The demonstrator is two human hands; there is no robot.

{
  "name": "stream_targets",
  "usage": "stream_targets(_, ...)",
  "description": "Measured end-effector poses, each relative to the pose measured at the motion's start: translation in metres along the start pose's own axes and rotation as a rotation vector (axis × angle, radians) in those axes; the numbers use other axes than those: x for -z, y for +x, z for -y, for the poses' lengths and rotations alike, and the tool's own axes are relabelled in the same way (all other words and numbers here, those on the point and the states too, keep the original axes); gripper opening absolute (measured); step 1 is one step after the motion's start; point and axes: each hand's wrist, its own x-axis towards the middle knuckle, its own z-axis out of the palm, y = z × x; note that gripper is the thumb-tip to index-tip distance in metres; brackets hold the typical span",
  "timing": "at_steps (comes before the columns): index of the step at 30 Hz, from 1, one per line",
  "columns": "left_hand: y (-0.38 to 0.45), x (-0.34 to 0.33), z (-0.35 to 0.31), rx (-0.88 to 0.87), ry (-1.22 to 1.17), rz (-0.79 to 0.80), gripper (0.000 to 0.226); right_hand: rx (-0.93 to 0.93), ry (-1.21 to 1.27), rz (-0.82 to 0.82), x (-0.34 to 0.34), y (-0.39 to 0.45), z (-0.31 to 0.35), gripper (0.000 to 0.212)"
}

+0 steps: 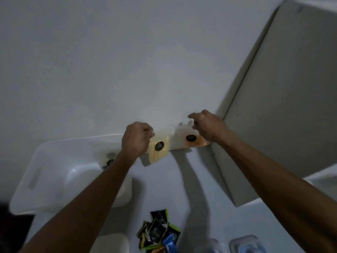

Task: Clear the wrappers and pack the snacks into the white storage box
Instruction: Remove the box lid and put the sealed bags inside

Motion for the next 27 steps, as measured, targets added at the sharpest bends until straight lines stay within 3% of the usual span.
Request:
stream_targets(6,-0.019,0.102,0.006,-0.062,0.009,-0.039,0.011,0.044,-0.101,-0.043,0.089,-0.024,0.074,0.013)
stream_targets(14,-0.053,0.200,0.066,0.007,-0.067,-0.136,0.012,0.144,0.024,-0.168,0.138,-0.051,0.206,0.017)
stream_targets(20,-0.058,0.215,0.101,0.065,-0.136,-0.105,0.013,0.216,0.075,-0.206,0.093,-0.060,0.280,0.012)
stream_targets(27,-0.052,0.184,0.133,0.141,-0.157,0.000,0.012,0.158,0.071,-0.163,-0.001,-0.056,0.308,0.016)
